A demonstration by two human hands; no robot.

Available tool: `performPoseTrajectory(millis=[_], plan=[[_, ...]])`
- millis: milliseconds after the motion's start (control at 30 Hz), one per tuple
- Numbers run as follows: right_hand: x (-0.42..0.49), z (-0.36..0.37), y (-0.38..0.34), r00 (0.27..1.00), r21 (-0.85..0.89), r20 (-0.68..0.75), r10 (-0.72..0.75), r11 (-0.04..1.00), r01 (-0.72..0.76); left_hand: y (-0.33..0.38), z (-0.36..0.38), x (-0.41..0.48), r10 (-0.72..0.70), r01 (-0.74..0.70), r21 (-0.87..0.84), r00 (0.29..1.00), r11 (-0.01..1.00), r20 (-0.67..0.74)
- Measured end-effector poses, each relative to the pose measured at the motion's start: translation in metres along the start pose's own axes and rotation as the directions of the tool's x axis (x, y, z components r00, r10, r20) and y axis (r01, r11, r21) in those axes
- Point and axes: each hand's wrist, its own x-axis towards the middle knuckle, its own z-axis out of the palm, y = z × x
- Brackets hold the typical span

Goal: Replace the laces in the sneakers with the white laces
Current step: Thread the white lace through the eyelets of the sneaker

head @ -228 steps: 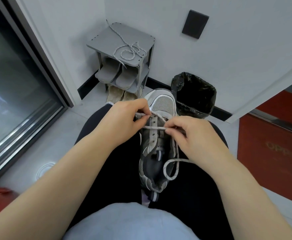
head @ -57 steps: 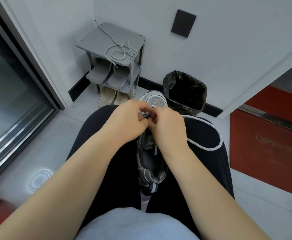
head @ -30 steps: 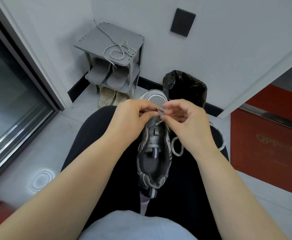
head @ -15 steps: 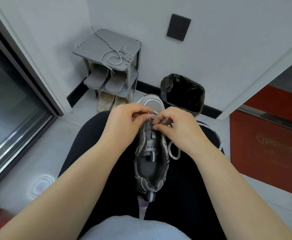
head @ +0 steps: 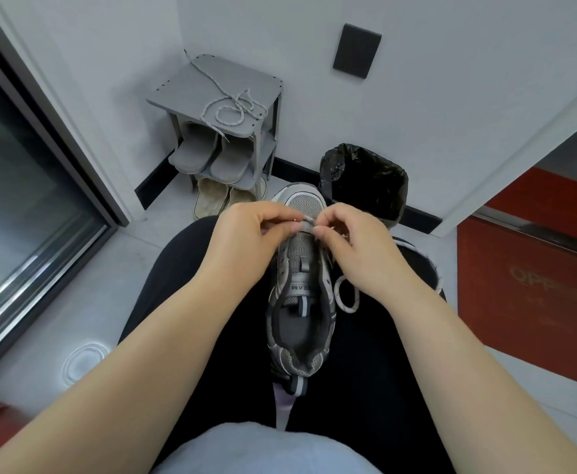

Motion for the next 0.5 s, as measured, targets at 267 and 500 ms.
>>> performPoseTrajectory(millis=[267, 500], plan=[[-0.007, 0.013, 0.005, 0.992, 0.156, -0.126, -0.004, 0.987, 0.024, 0.0, 0.002, 0.002, 0.009, -0.007, -0.03, 0.998, 1.0, 0.057], [-0.003, 0.002, 0.008, 0.981, 0.327, -0.194, 0.027, 0.944, 0.039, 0.001, 0.005, 0.0, 0.024, -0.026, 0.031, 0.998, 0.999, 0.059]])
